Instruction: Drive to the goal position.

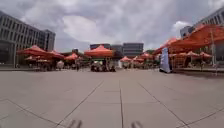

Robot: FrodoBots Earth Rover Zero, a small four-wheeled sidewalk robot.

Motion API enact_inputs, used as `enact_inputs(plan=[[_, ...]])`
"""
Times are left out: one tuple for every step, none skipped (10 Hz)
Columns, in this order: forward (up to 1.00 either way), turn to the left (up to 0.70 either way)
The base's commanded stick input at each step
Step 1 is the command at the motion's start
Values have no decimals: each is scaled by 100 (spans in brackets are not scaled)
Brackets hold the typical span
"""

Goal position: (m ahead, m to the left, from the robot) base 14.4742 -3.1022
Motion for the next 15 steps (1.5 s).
enact_inputs(plan=[[85,-2],[85,-2],[85,-2],[85,-2],[85,-2],[85,-2],[85,-2],[85,-2],[85,-2],[85,-7],[85,-21],[85,-32],[85,-34],[85,-21],[85,-2]])
